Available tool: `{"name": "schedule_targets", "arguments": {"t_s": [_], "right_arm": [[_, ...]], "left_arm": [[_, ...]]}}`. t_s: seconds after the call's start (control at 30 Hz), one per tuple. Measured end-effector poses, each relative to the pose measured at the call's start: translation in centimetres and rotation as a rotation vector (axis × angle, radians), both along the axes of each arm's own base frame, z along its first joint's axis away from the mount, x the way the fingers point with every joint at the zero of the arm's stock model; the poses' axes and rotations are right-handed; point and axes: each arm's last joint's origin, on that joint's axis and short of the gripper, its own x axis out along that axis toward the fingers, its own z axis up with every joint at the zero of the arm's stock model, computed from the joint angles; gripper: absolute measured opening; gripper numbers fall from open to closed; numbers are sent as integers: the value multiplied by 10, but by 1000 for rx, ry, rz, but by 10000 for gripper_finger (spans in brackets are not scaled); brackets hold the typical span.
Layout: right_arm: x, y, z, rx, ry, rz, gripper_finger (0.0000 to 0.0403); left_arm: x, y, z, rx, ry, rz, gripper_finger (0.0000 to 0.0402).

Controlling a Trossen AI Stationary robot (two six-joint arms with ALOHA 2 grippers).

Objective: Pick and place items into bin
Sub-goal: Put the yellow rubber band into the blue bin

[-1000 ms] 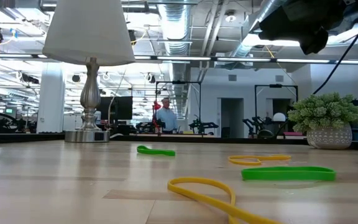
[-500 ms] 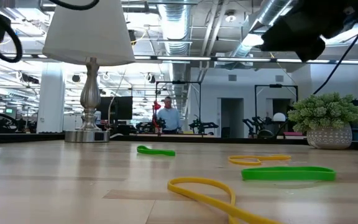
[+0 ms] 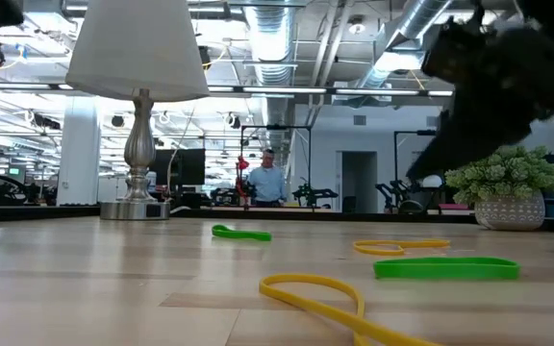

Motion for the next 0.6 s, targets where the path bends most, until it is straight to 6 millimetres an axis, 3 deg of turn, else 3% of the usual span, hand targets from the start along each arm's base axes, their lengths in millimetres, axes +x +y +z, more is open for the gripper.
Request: {"name": "schedule_targets", "arguments": {"t_s": [0.23, 0.6], "right_arm": [[8, 7, -15, 61, 29, 99, 109], [11, 11, -41, 95, 124, 118, 109]], "left_arm": [[-6, 10, 16, -13, -105, 8, 137], [-5, 10, 16, 5, -117, -6, 137]]}}
